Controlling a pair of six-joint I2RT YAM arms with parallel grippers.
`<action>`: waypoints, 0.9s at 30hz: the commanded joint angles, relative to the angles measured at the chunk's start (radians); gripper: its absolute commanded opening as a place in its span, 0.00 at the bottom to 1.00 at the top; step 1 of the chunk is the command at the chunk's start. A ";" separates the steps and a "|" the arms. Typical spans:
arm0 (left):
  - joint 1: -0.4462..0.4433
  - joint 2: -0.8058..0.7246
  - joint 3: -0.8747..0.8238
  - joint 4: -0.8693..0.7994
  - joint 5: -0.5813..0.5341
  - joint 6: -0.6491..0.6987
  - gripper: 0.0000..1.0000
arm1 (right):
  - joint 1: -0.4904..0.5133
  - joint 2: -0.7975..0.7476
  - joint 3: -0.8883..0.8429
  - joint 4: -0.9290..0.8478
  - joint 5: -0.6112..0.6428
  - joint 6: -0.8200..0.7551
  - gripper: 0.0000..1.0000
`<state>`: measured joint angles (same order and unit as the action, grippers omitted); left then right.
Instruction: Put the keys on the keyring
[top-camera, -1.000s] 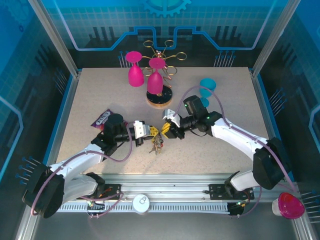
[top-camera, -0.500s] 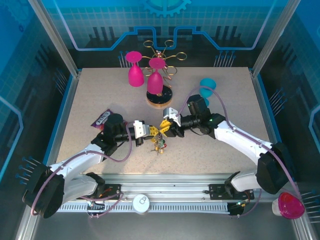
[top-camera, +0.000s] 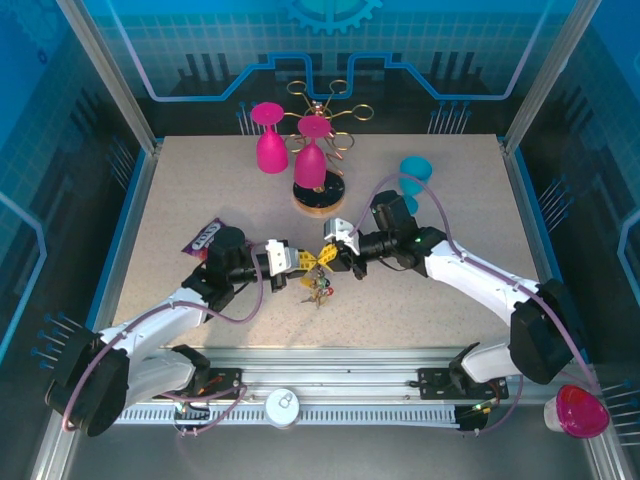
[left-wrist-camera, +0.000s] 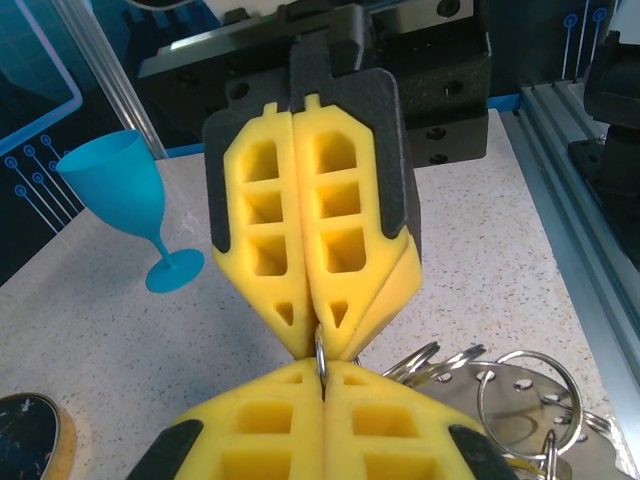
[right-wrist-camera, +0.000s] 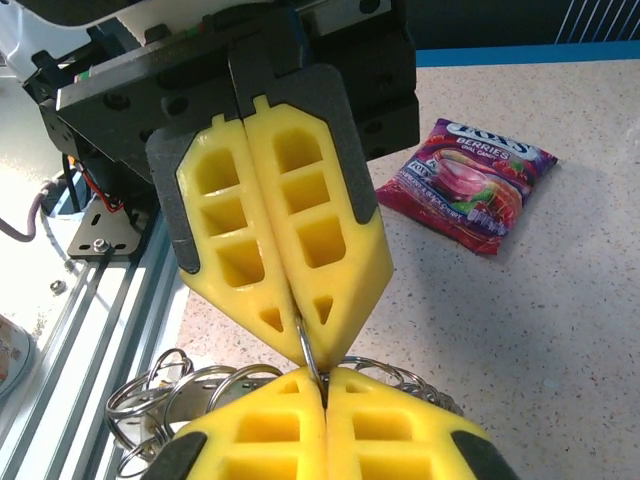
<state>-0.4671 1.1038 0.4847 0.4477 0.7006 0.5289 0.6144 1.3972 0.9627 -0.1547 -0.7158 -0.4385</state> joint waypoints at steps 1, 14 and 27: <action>-0.007 -0.017 -0.002 0.050 0.018 -0.015 0.00 | 0.020 0.002 0.018 -0.007 -0.014 -0.023 0.00; -0.011 0.020 0.075 -0.170 -0.092 0.060 0.25 | 0.143 0.111 0.329 -0.528 0.316 -0.281 0.00; -0.020 -0.008 0.051 -0.144 -0.083 0.088 0.00 | 0.148 0.088 0.317 -0.433 0.241 -0.192 0.17</action>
<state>-0.4751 1.1168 0.5346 0.2600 0.6205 0.6033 0.7517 1.5444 1.3239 -0.6884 -0.3611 -0.6811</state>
